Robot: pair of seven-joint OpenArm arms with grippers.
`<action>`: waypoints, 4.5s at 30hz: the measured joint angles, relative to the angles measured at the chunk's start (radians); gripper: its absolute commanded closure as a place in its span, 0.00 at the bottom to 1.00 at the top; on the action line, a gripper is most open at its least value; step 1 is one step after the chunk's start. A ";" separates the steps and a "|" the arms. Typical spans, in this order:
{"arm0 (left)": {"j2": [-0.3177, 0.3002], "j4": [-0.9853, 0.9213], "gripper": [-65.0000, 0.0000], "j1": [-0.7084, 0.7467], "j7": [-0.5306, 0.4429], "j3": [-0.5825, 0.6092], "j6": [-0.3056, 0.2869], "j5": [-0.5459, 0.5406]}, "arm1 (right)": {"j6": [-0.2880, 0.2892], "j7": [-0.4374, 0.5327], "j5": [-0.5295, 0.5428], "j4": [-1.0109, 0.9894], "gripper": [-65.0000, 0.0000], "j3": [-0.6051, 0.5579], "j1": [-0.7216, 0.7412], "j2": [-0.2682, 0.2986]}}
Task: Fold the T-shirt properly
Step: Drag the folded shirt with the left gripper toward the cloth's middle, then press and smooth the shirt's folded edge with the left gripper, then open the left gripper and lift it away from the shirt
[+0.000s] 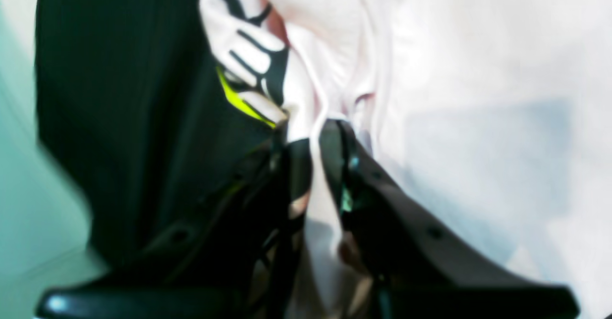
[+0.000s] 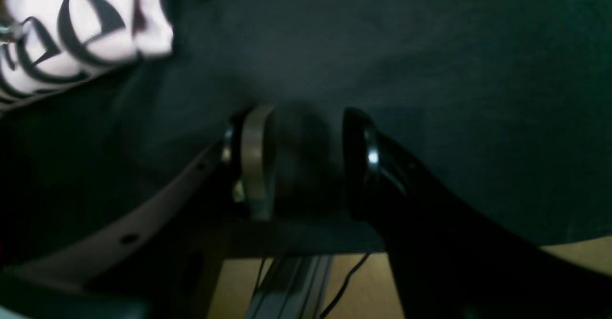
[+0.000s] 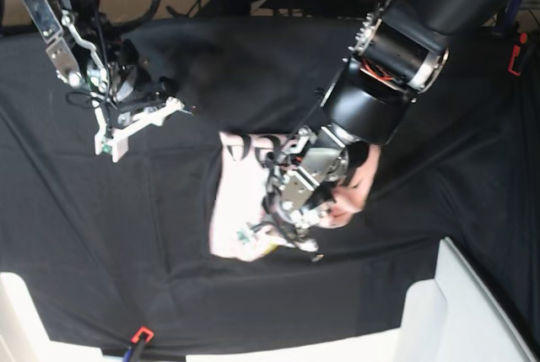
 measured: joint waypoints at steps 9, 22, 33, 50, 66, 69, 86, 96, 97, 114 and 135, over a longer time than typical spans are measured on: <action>0.009 -0.004 1.00 -0.006 -0.019 0.001 -0.004 -0.002 | 0.000 0.000 0.000 -0.016 0.67 0.000 0.008 -0.006; -0.029 0.049 1.00 0.032 0.053 -0.155 0.034 -0.001 | 0.000 0.000 0.000 -0.016 0.67 0.000 0.019 -0.006; -0.027 0.063 1.00 -0.006 0.053 -0.154 0.031 -0.002 | 0.000 0.000 0.007 -0.016 0.67 -0.047 0.018 -0.008; -0.029 0.061 0.70 -0.022 0.024 -0.153 0.027 -0.003 | 0.000 0.000 0.004 -0.016 0.67 -0.055 0.018 -0.008; -0.023 0.208 0.00 -0.089 0.089 -0.222 0.031 -0.016 | 0.000 0.000 0.004 -0.016 0.67 -0.056 0.017 -0.008; -0.018 0.417 0.20 0.010 0.175 -0.257 0.030 -0.006 | 0.000 0.002 0.003 -0.017 0.67 -0.057 0.018 -0.006; -0.058 0.658 1.00 0.367 0.275 -0.338 -0.015 0.000 | 0.000 0.003 0.004 -0.018 0.67 -0.059 0.019 -0.006; -0.063 0.504 1.00 0.314 0.267 -0.346 -0.015 -0.005 | 0.000 0.003 0.003 -0.018 0.67 -0.059 0.018 -0.017; -0.063 0.478 1.00 0.297 0.257 -0.347 -0.015 -0.005 | 0.000 0.003 0.000 -0.018 0.67 -0.059 0.018 -0.024; -0.058 0.016 1.00 -0.005 0.038 -0.462 -0.009 -0.002 | 0.000 -0.002 0.003 -0.018 0.67 -0.060 0.015 -0.036; -0.059 0.449 1.00 0.212 0.174 -0.557 0.073 -0.081 | -0.004 0.005 0.002 0.038 0.67 -0.058 -0.026 -0.051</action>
